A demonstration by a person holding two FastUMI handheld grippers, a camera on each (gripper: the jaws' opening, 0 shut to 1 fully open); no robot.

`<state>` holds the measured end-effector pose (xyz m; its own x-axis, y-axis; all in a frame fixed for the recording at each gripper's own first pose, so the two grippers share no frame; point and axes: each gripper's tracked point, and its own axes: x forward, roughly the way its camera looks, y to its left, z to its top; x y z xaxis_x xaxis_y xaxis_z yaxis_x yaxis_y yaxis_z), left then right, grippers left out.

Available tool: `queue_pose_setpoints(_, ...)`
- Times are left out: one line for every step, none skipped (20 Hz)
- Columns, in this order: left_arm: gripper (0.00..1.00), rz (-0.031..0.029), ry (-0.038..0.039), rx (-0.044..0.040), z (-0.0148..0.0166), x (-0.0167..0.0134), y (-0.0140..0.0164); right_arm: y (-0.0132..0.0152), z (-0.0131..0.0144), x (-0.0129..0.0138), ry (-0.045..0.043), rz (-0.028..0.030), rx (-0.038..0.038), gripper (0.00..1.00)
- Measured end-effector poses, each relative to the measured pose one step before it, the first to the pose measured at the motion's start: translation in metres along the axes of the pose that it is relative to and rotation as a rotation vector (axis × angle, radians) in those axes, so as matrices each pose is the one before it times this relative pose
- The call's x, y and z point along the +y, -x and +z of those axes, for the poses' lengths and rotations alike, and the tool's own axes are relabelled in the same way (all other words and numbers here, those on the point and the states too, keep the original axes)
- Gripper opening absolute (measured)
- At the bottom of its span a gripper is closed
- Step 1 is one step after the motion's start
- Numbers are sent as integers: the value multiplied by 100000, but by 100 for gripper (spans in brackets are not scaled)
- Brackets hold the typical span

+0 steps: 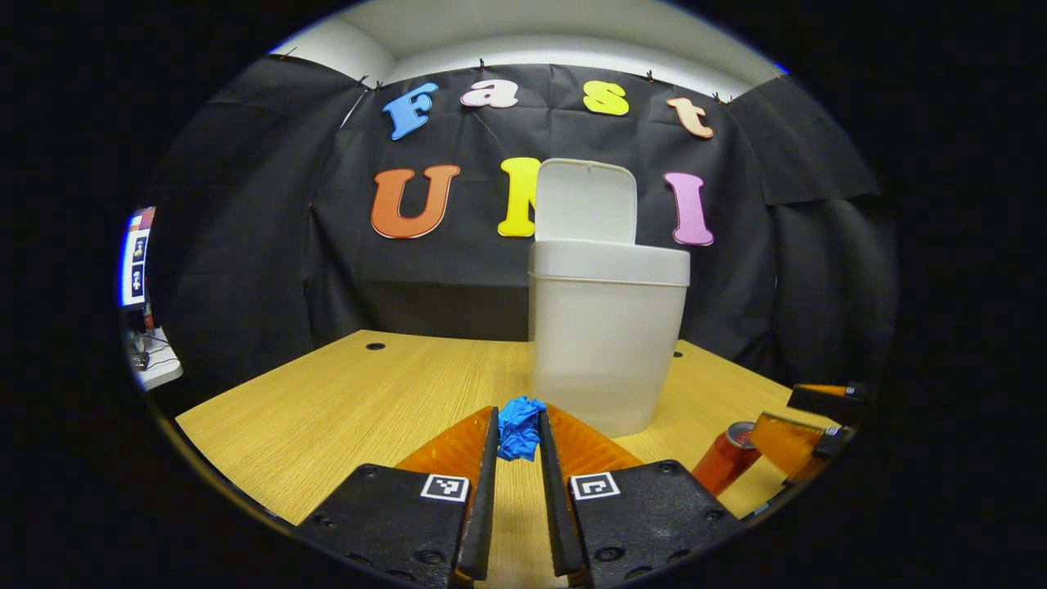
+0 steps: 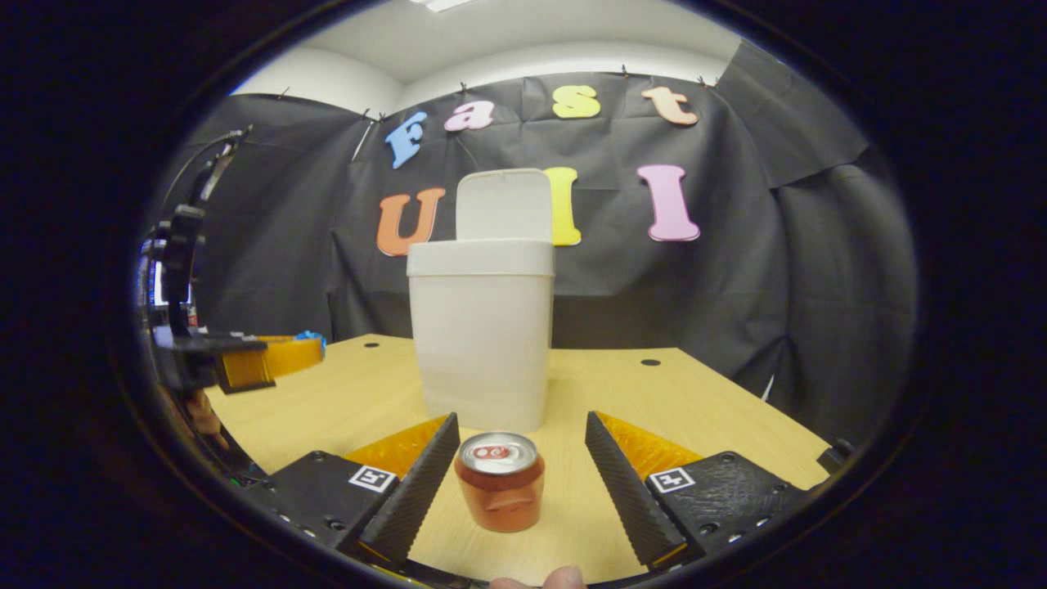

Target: Press the lid of the desktop garbage bin to open it, pick up the crumpled paper on the desktop and throw it into the bin, then pick up the pop can on the desktop and drop it into the bin, and finally close the garbage bin lid.

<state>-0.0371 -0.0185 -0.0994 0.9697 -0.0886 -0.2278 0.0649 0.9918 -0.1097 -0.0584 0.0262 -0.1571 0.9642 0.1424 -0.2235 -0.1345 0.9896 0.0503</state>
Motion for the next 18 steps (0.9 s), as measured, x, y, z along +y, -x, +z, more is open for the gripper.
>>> queue_pose_setpoints(31, 63, 38, -1474, 695, 69, 45, -116, -433, 135, -682, 101, 1044, 96)
queue_pose_setpoints(31, 75, -370, -1194, 486, 67, 42, -67, -484, 161, -929, 239, 1197, 96)
queue_pose_setpoints(31, 115, -472, -908, 308, 4, 51, -179, -592, 257, -771, 309, 1296, 96)
queue_pose_setpoints(31, 115, -292, -705, 262, 130, -2, -192, -591, 248, -67, 406, 1534, 96)
queue_pose_setpoints(31, -74, -155, -368, 285, -46, 118, -203, -620, -16, 160, -271, 1639, 96)
queue_pose_setpoints(31, -17, -6, -312, 195, 0, 94, -220, -733, 95, 91, 140, 1782, 96)
queue_pose_setpoints(31, -88, 10, -281, 83, 1, -28, -347, -760, 78, -146, 248, 2052, 96)
queue_pose_setpoints(31, -207, -84, -258, 154, -46, 69, -264, -784, 93, -523, 204, 2289, 96)
queue_pose_setpoints(31, -68, -103, -360, 151, -106, -9, -281, -932, -37, -769, 317, 2545, 96)
queue_pose_setpoints(31, -57, -124, -470, 160, -7, 35, -305, -860, 74, -905, 82, 2607, 98)
queue_pose_setpoints(31, -67, -16, -360, 151, 18, 38, -251, -799, 133, -1071, 347, 2617, 98)
queue_pose_setpoints(31, 16, 53, -432, 163, 41, -84, -364, -627, 261, -1208, 680, 2969, 96)
queue_pose_setpoints(31, -80, -8, -218, 124, 30, 15, -155, -641, -3, -1272, 122, 2205, 96)
queue_pose_setpoints(31, -390, -23, -175, 71, -1, -35, -241, -344, -61, -840, -551, 1803, 96)
queue_pose_setpoints(31, -187, 91, -395, 211, -184, -63, -64, -274, -6, -514, -67, 1398, 96)
queue_pose_setpoints(31, -69, -65, -221, 111, 4, -72, -111, -132, -71, 14, -753, 962, 96)
queue_pose_setpoints(31, 87, -128, -283, 152, 96, -23, -146, -31, 43, 270, -535, 467, 96)
queue_pose_setpoints(31, 127, 28, -272, 120, 43, -70, -163, -80, -145, 357, -959, 543, 96)
